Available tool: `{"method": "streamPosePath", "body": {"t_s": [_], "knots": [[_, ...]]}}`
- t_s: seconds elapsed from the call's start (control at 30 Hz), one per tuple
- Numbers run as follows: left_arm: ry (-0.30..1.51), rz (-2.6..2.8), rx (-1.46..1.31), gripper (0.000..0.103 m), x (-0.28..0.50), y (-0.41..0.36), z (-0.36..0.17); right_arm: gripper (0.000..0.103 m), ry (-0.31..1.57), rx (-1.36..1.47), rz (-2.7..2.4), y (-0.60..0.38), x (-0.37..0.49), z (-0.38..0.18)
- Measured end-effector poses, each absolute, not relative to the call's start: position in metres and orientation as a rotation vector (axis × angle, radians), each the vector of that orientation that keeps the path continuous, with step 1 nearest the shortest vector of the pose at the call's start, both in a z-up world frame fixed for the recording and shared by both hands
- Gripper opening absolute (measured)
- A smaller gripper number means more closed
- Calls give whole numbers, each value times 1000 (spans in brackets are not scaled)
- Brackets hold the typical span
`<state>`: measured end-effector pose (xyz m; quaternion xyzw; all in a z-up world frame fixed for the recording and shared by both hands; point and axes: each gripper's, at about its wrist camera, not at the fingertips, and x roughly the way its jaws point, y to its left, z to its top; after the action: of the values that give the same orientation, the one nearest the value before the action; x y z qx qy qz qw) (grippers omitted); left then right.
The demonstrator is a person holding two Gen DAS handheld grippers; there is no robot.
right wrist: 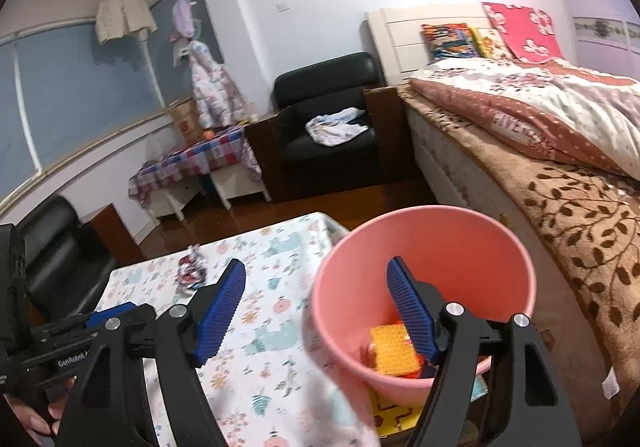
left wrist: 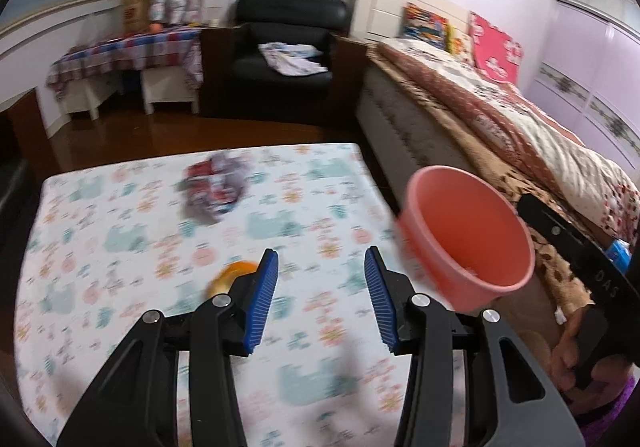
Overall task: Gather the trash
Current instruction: 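Move both open tools from the bucket back over the table, then close the left tool on the orange peel while the right tool grasps the crumpled wrapper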
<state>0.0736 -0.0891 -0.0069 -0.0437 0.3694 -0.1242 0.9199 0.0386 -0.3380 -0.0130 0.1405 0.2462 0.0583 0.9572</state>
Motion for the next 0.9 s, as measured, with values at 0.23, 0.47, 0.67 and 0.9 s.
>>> {"method": "streamPosePath", "body": {"t_s": [0.23, 0.47, 0.67, 0.9], "knots": [[773, -110, -99, 45, 52, -31, -10, 72, 522, 176, 153, -295, 38, -13], [784, -35, -113, 45, 38, -1, -17, 72, 565, 131, 208, -263, 39, -17], [785, -66, -126, 45, 37, 3, -20, 72, 609, 114, 231, -249, 44, -24], [864, -86, -190, 45, 50, 5, -39, 71, 698, 122, 246, -243, 56, -42]]}}
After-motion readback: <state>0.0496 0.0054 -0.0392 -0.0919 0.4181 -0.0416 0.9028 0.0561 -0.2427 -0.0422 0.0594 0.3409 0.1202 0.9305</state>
